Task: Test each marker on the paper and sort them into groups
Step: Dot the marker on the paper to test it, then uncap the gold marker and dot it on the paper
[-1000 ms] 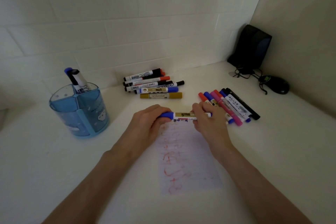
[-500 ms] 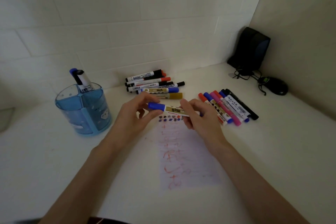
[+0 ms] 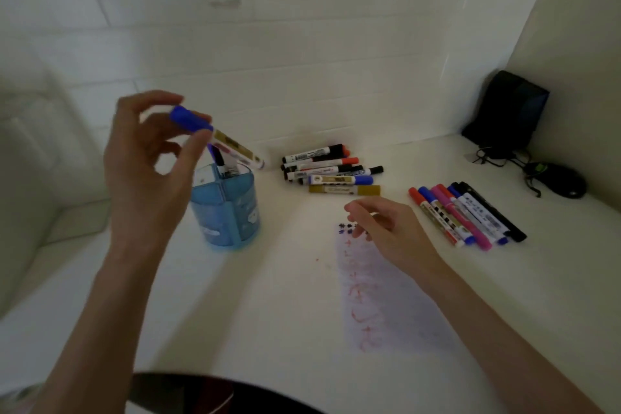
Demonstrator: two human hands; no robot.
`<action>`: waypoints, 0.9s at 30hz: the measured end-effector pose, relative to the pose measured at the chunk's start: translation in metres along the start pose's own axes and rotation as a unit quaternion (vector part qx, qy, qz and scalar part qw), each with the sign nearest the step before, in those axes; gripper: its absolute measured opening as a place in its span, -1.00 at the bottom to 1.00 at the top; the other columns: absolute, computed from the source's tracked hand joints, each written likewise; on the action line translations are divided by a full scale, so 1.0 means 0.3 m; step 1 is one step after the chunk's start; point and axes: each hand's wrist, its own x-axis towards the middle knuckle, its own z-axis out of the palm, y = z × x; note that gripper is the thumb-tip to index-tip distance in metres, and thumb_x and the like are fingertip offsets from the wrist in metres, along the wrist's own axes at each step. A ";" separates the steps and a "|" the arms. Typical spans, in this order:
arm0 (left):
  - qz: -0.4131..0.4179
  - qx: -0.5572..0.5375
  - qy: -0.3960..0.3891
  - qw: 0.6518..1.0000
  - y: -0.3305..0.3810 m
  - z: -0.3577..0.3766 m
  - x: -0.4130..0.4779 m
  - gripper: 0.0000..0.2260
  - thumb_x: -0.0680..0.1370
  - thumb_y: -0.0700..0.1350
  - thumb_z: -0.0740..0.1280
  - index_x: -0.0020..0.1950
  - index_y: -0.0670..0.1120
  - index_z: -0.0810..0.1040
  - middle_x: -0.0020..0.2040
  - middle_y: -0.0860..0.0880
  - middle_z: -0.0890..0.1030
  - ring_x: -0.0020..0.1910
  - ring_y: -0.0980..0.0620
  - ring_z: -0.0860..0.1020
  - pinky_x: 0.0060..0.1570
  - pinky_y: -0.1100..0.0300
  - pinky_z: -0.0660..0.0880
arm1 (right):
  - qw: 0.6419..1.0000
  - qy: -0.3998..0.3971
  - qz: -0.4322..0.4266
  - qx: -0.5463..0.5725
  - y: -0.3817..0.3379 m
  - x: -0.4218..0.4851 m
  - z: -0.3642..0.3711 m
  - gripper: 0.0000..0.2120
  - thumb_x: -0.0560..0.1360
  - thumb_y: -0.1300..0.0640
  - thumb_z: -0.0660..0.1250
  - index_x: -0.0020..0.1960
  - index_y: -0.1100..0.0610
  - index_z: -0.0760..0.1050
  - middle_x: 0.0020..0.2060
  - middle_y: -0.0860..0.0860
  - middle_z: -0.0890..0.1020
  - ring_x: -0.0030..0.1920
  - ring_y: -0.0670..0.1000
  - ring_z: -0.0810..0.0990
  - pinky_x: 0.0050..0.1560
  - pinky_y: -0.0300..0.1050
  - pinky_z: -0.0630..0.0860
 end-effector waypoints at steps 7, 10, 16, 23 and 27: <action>-0.044 0.110 -0.012 0.993 -0.063 -0.047 0.004 -0.70 0.57 -0.10 0.44 0.23 0.11 0.43 0.04 0.13 0.69 0.05 0.14 0.67 -0.02 0.08 0.59 | 1.000 0.007 0.018 0.002 0.013 0.006 0.000 -0.81 0.61 -0.09 0.35 0.06 -0.03 0.67 -0.10 -0.09 0.73 -0.21 -0.04 0.74 -0.19 -0.20 0.62; -0.039 0.122 -0.012 0.992 -0.072 -0.037 -0.008 -0.71 0.58 -0.09 0.42 0.25 0.10 0.45 0.06 0.12 0.69 0.05 0.14 0.66 0.00 0.19 0.56 | 0.999 0.007 0.032 0.000 0.014 -0.007 -0.007 -0.64 0.52 -0.24 0.31 0.08 0.00 0.67 -0.11 -0.08 0.74 -0.21 -0.05 0.74 -0.16 -0.09 0.63; -0.031 0.178 -0.044 0.983 -0.082 -0.029 -0.007 -0.66 0.59 -0.13 0.39 0.32 0.15 0.48 0.03 0.19 0.65 0.00 0.28 0.59 -0.04 0.53 0.40 | 0.999 0.023 0.040 0.014 0.034 -0.006 -0.034 -0.81 0.65 0.00 0.33 0.10 0.06 0.68 -0.12 -0.02 0.74 -0.21 -0.01 0.73 -0.21 -0.14 0.60; -0.053 0.259 -0.124 0.956 -0.151 0.040 -0.079 -0.55 0.54 -0.17 0.45 0.40 0.11 0.51 0.19 0.02 0.52 0.11 0.10 0.40 0.09 0.21 0.37 | 0.990 0.110 0.044 -0.075 0.090 0.022 -0.088 -0.89 0.66 0.13 0.35 0.13 0.01 0.63 -0.07 -0.11 0.70 -0.15 -0.10 0.70 -0.13 -0.26 0.59; -0.026 0.230 -0.058 0.971 -0.144 0.060 -0.114 -0.52 0.55 -0.18 0.42 0.46 -0.03 0.45 0.33 -0.11 0.37 0.25 0.12 0.29 0.29 0.39 0.24 | 0.980 0.132 0.051 -0.141 0.110 0.020 -0.101 -0.82 0.62 0.19 0.38 0.18 -0.02 0.59 -0.06 -0.13 0.66 -0.03 -0.09 0.68 -0.07 -0.23 0.61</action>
